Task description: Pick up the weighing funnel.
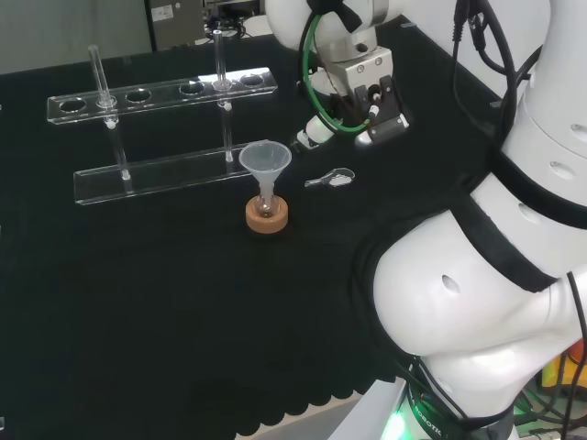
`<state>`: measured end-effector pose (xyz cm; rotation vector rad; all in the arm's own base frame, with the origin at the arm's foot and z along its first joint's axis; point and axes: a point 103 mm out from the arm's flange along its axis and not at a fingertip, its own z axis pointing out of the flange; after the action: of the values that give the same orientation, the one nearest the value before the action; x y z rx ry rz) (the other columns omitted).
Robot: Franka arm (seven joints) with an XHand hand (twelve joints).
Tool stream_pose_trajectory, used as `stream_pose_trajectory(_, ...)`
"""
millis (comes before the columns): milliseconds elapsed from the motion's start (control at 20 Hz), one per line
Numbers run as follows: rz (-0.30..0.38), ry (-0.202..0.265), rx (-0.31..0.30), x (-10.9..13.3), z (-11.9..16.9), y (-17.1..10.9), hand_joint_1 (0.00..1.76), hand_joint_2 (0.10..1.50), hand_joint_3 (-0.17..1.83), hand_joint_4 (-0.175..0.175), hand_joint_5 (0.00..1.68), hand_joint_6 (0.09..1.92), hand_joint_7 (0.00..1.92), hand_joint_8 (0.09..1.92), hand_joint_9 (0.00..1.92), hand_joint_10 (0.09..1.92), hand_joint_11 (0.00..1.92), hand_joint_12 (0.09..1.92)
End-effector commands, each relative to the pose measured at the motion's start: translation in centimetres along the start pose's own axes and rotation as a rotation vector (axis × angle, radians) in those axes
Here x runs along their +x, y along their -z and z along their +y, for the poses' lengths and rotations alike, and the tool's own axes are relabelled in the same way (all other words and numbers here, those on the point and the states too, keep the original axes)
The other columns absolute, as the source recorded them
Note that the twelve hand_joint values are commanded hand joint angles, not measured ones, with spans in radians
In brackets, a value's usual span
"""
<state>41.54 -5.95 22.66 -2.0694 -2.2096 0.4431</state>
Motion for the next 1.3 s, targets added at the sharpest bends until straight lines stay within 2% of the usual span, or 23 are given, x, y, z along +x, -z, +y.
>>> stream_pose_trajectory(50, 0.016, -0.003, 0.019, -1.1, 0.1, -0.8, 0.49, 0.72, 0.27, -0.056, 0.17, 0.09, 0.04, 0.69, 0.27, 0.73, 0.08, 1.43)
stream_pose_trajectory(200, 0.041, -0.02, 0.037, -1.8, 0.4, -1.6, 0.51, 0.73, 0.27, -0.056, 0.18, 0.09, 0.06, 0.7, 0.31, 0.71, 0.1, 1.42)
stream_pose_trajectory(450, 0.059, -0.044, 0.036, -2.8, 1.0, -3.6, 0.67, 0.74, 0.32, -0.056, 0.26, 0.09, 0.14, 0.7, 0.41, 0.66, 0.17, 1.39)
stream_pose_trajectory(750, 0.098, -0.043, 0.01, -3.7, 2.2, -5.5, 0.84, 0.69, 0.52, -0.057, 0.4, 0.09, 0.27, 0.69, 0.56, 0.59, 0.27, 1.35)
stream_pose_trajectory(950, 0.119, -0.037, -0.003, -4.1, 3.1, -7.0, 0.89, 0.66, 0.58, -0.054, 0.48, 0.09, 0.35, 0.68, 0.61, 0.57, 0.33, 1.33)
stream_pose_trajectory(1300, 0.09, -0.022, 0.007, -3.8, 5.1, -8.9, 0.9, 0.66, 0.6, -0.052, 0.54, 0.09, 0.42, 0.69, 0.64, 0.56, 0.36, 1.32)
